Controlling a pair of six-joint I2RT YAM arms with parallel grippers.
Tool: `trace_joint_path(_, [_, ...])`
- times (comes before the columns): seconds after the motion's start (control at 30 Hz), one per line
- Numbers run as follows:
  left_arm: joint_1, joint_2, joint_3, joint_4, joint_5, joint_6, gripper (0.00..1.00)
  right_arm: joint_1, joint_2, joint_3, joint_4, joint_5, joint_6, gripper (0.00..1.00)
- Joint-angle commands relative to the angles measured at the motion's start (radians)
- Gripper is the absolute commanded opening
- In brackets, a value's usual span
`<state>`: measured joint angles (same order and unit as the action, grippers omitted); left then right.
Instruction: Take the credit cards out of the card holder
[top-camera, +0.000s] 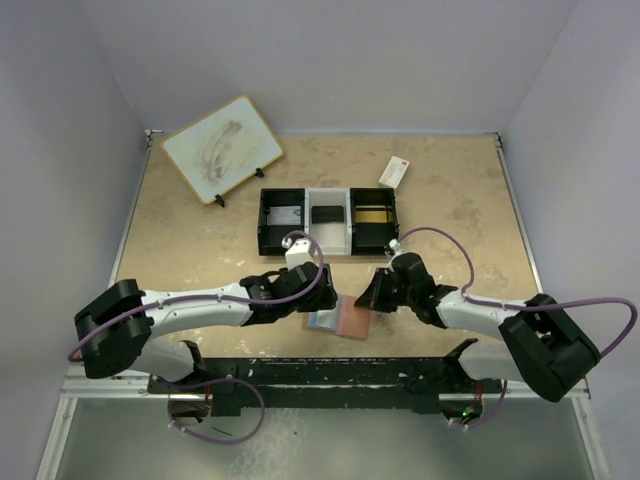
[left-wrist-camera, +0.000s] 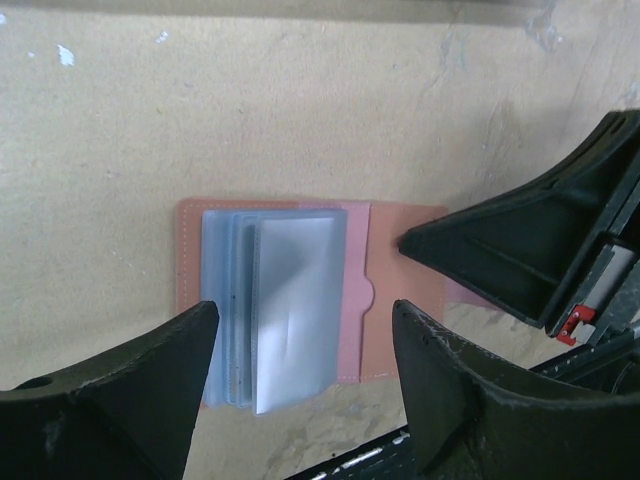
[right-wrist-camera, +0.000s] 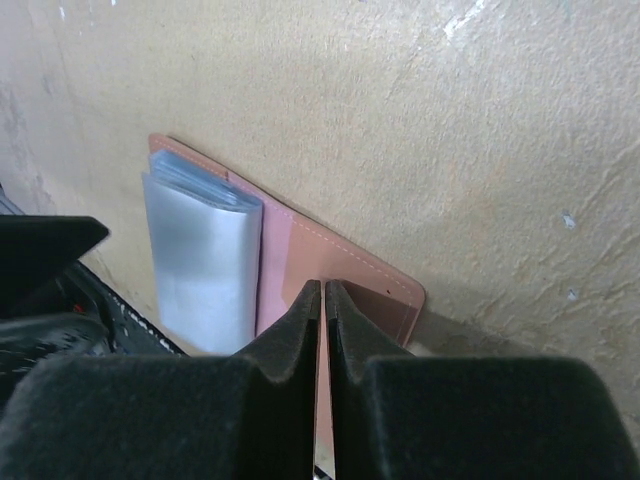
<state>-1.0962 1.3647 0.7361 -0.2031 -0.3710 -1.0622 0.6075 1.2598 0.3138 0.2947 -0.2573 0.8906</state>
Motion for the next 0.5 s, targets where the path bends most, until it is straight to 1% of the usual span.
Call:
trace_joint_path(0.0, [-0.007,0.020,-0.010,0.095,0.076,0.025,0.67,-0.005,0.034,-0.010,0.029,0.031,0.009,0.08])
trace_joint_path(0.1, [-0.007,0.018,-0.013,0.097,0.061,0.016,0.65,-0.004,0.040,-0.019,0.032,0.037,0.023,0.08])
trace_joint_path(0.23, [-0.008,0.013,-0.030,0.099,0.045,0.012,0.65,-0.004,0.044,-0.021,0.027,0.042,0.023,0.08])
trace_joint_path(0.47, [-0.008,0.071,-0.026,0.120,0.097,0.021,0.64,-0.005,0.044,-0.020,0.022,0.043,0.024,0.08])
